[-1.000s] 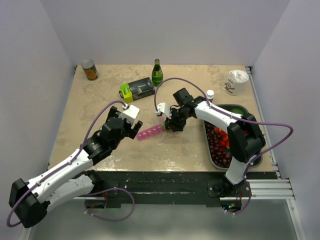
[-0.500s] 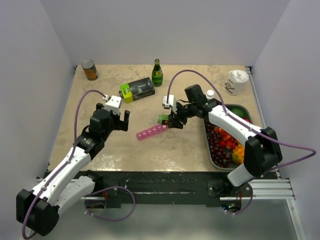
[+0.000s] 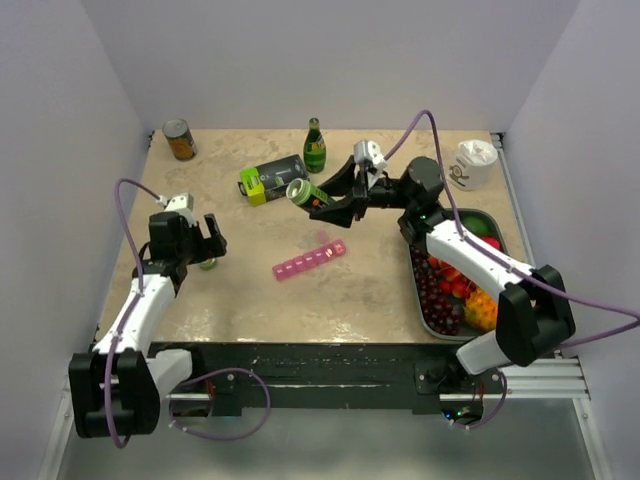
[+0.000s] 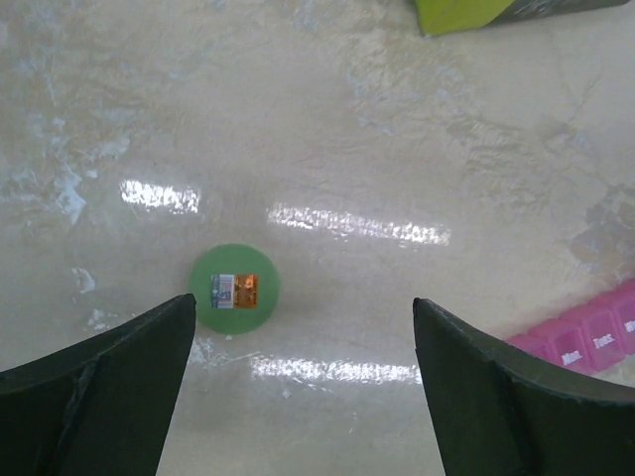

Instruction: Sort the pills into containers

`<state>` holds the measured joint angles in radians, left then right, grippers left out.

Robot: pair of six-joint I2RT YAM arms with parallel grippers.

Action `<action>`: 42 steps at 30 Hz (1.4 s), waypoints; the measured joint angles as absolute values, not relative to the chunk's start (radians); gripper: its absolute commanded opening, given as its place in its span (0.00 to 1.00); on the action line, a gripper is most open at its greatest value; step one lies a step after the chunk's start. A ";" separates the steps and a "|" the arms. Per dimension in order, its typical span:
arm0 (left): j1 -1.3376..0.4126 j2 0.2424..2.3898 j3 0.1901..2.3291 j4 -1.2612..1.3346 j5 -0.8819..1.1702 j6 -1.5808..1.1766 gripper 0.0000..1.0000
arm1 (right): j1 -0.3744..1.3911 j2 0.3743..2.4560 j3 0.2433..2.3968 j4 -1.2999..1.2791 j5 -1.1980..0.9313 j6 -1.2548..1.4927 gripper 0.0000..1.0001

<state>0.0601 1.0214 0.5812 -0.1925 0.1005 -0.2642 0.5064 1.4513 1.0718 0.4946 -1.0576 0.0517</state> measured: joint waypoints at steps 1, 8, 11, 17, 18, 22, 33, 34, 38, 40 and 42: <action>0.066 1.052 0.581 -0.193 0.103 -0.270 0.93 | 0.500 1.469 1.058 0.652 -1.071 0.195 0.00; 0.083 1.271 0.607 -0.242 0.073 -0.279 0.90 | 0.477 1.548 0.994 1.142 -1.111 0.823 0.00; 0.084 1.304 0.624 -0.257 0.040 -0.279 0.87 | 0.477 1.506 0.943 1.204 -1.128 0.849 0.00; 0.084 1.403 0.697 -0.252 0.013 -0.278 0.69 | 0.478 1.483 0.930 1.276 -1.145 0.860 0.00; 0.084 1.424 0.706 -0.250 0.014 -0.278 0.66 | 0.478 1.484 0.929 1.280 -1.145 0.860 0.00; 0.085 1.461 0.713 -0.257 0.013 -0.273 0.57 | 0.478 1.485 0.925 1.281 -1.145 0.860 0.00; 0.084 1.481 0.730 -0.257 0.012 -0.267 0.58 | 0.478 1.486 0.915 1.289 -1.148 0.809 0.00; 0.084 1.483 0.731 -0.257 0.012 -0.266 0.58 | 0.478 1.486 0.912 1.288 -1.148 0.800 0.00; 0.081 1.489 0.736 -0.257 0.011 -0.260 0.63 | 0.478 1.486 0.908 1.289 -1.148 0.775 0.00; 0.075 1.500 0.744 -0.260 0.007 -0.251 0.64 | 0.478 1.486 0.908 1.289 -1.148 0.763 0.00; 0.065 1.509 0.754 -0.264 -0.003 -0.245 0.65 | 0.478 1.486 0.908 1.289 -1.148 0.752 0.00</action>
